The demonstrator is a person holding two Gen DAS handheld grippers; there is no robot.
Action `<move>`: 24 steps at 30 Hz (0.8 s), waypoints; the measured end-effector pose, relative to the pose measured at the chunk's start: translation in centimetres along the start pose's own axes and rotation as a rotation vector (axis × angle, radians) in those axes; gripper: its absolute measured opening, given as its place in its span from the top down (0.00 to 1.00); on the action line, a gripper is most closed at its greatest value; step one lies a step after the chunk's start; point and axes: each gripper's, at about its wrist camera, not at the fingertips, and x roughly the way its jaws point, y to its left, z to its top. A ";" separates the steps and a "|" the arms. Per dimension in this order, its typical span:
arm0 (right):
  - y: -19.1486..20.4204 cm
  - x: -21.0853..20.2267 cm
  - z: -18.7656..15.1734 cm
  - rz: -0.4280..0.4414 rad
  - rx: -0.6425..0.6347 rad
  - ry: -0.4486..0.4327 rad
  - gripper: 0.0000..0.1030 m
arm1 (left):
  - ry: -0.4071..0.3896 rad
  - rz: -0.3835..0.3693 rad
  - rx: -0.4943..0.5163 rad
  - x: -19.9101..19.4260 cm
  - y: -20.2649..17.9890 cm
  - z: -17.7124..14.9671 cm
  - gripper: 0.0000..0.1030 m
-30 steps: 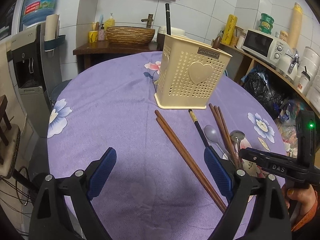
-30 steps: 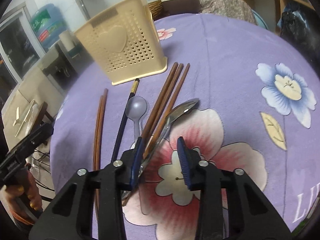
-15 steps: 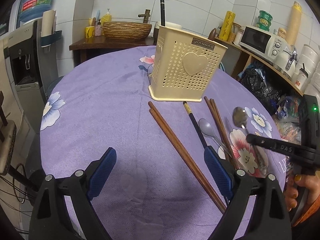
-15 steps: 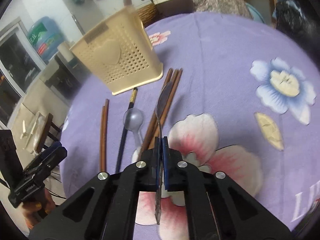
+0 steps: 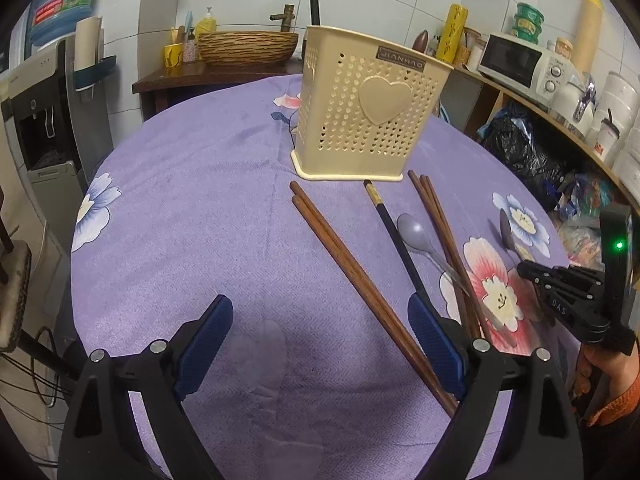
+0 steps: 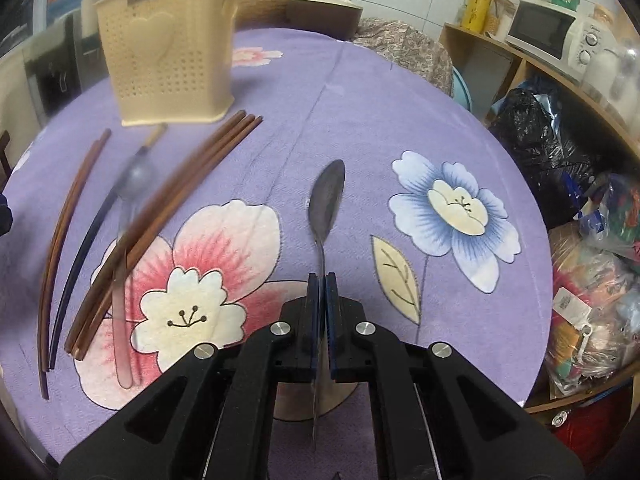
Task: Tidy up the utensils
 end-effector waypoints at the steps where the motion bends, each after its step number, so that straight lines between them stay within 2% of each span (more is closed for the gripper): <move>1: 0.0 0.1 0.0 0.005 -0.001 0.002 0.95 | 0.009 0.006 0.006 0.2 0.0 0.0 0.15; 2: 0.0 0.1 0.1 0.014 0.001 0.005 0.94 | 0.017 0.010 0.010 0.4 -0.1 0.0 0.15; 3: -0.1 0.0 0.1 0.020 0.006 0.006 0.88 | 0.024 0.016 0.012 0.6 -0.2 0.0 0.15; 5: 0.2 -0.5 0.0 0.028 0.011 0.001 0.59 | 0.039 0.032 0.024 1.0 -0.6 -0.1 0.15; 6: 0.2 -0.9 0.0 0.029 0.014 -0.014 0.38 | 0.044 0.042 0.036 1.2 -0.8 -0.1 0.15; 9: 0.1 -1.6 -0.1 0.040 0.032 -0.038 0.37 | 0.055 0.099 0.081 1.8 -1.9 -0.3 0.18; 15: -0.5 -2.5 -0.3 0.080 0.087 -0.058 0.31 | 0.087 0.162 0.124 2.9 -3.2 -0.9 0.23; 19: -0.6 -2.7 -0.3 0.114 0.112 -0.065 0.29 | 0.077 0.165 0.117 3.0 -3.5 -0.9 0.23; 24: -0.6 -2.9 -0.4 0.117 0.118 -0.070 0.28 | 0.098 0.170 0.112 3.1 -2.6 -0.7 0.23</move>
